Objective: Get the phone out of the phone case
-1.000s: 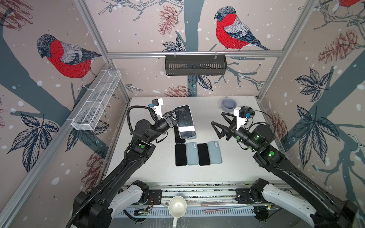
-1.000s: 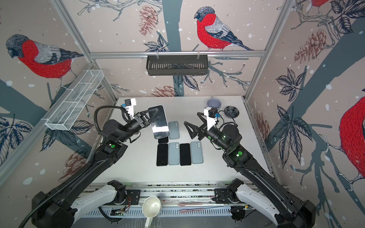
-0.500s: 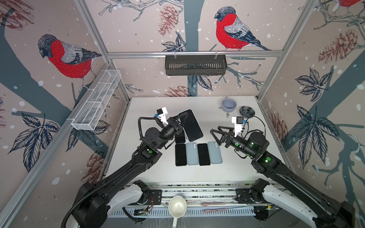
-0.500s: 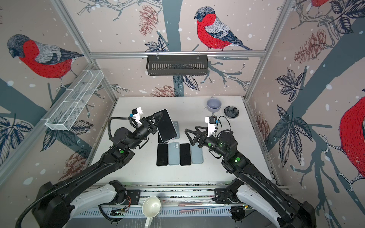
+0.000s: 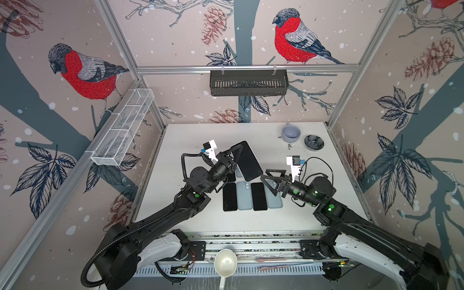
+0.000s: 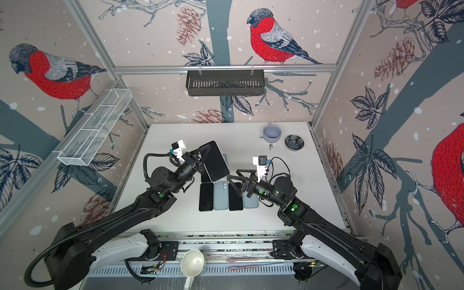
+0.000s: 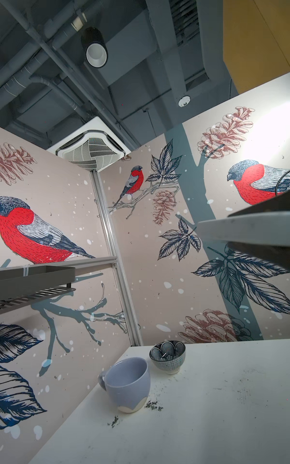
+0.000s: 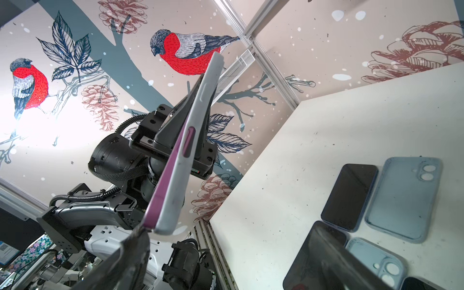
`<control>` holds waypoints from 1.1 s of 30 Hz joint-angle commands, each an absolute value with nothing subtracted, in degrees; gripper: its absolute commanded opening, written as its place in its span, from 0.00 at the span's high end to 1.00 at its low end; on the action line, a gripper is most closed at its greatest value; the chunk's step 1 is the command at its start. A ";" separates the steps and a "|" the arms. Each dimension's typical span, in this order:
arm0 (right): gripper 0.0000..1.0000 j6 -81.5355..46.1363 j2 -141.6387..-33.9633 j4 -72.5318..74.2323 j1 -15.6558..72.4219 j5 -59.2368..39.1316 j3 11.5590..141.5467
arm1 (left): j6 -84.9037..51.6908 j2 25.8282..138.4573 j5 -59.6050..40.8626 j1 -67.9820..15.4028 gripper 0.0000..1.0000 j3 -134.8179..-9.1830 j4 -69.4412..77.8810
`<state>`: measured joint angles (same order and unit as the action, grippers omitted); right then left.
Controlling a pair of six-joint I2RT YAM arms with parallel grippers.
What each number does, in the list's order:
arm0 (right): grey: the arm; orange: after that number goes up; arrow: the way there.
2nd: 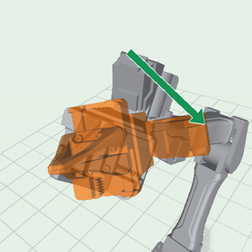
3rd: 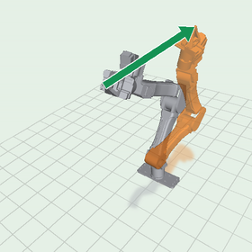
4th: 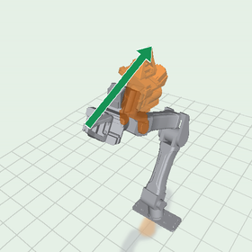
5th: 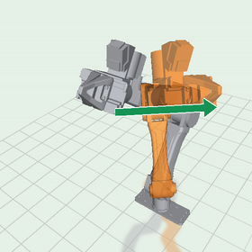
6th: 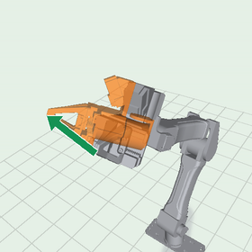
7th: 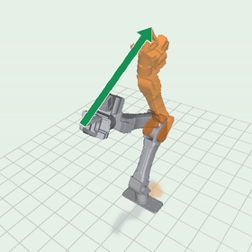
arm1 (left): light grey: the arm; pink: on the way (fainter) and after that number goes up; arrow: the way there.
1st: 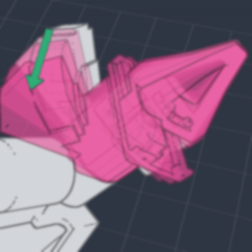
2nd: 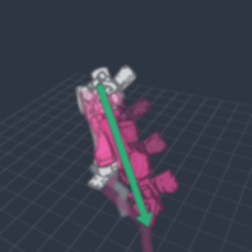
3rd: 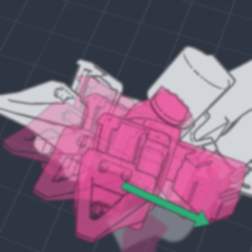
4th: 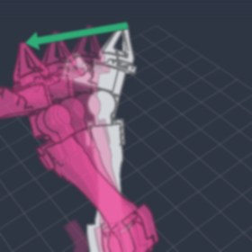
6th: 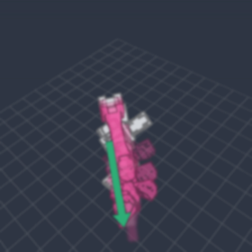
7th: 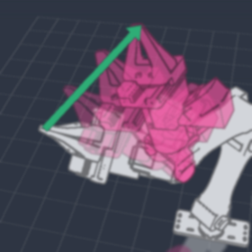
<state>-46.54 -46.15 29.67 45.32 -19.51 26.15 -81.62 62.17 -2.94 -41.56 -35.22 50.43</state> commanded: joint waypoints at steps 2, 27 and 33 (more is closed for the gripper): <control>0.00 -48.06 -46.06 34.77 45.68 -19.26 25.23 | -82.22 62.38 -2.01 -42.01 1.00 -35.02 57.16; 0.01 -48.69 -47.02 37.49 45.60 -18.49 23.25 | -81.40 64.15 -2.38 -43.95 1.00 -35.60 60.66; 0.00 -48.91 -47.19 37.89 45.70 -18.44 22.76 | -81.30 63.63 -1.85 -43.94 1.00 -35.25 60.69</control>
